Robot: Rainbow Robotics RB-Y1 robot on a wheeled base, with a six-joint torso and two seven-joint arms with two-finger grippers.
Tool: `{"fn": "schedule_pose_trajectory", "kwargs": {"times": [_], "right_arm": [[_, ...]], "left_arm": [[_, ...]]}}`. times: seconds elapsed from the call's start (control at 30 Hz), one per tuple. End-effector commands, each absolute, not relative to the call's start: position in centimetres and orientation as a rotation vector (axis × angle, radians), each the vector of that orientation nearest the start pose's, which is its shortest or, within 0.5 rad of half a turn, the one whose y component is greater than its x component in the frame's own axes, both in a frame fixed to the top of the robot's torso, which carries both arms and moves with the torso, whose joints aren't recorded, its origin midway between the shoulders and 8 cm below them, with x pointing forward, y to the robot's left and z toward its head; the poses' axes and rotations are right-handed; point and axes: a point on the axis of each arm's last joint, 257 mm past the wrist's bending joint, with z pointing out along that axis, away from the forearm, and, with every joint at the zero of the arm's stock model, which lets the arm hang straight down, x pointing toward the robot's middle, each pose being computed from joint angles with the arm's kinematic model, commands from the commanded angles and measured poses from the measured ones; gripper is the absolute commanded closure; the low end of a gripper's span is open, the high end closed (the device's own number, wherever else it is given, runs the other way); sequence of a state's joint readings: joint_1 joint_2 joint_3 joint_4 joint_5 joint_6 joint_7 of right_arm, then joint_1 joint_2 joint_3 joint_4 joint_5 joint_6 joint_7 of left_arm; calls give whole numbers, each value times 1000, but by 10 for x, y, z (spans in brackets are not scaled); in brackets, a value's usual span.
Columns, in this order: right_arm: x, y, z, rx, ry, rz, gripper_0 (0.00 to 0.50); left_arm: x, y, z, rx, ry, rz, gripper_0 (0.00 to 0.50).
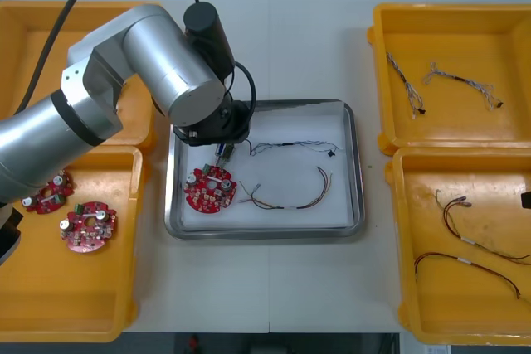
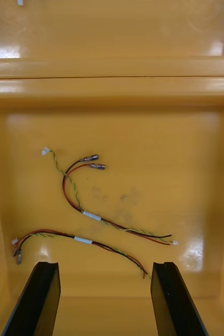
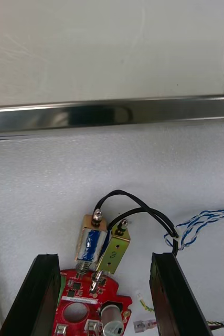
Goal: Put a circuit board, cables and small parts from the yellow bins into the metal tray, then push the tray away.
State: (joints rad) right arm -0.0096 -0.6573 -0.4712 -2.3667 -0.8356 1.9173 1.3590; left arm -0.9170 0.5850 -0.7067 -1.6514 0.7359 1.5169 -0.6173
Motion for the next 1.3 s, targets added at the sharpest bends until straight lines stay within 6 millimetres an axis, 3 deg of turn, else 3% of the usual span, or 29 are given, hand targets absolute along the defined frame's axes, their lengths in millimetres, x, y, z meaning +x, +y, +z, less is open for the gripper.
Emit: {"fn": "schedule_pose_trajectory", "kwargs": {"times": [0.03,0.33,0.37,0.6,0.83,1.1,1.3], "right_arm": [[348,-351,-153,-53,2580,10,0],[355,-284,-140,-354,2527,45,0],[355,-284,-140,-354,2527,45,0],[364,-230,-133,-588,2485,65,0],[369,-173,-131,-858,2419,33,0],[368,-107,-144,-1125,2384,52,0],[358,-67,-144,-1292,2298,58,0]], "left_arm": [[519,103,-146,6,2585,-154,0],[509,168,-101,50,2636,-95,0],[509,168,-101,50,2636,-95,0],[492,229,-73,79,2667,-39,0],[475,276,-71,91,2664,4,0],[455,334,-69,101,2644,39,0],[435,356,-83,76,2666,29,0]]}}
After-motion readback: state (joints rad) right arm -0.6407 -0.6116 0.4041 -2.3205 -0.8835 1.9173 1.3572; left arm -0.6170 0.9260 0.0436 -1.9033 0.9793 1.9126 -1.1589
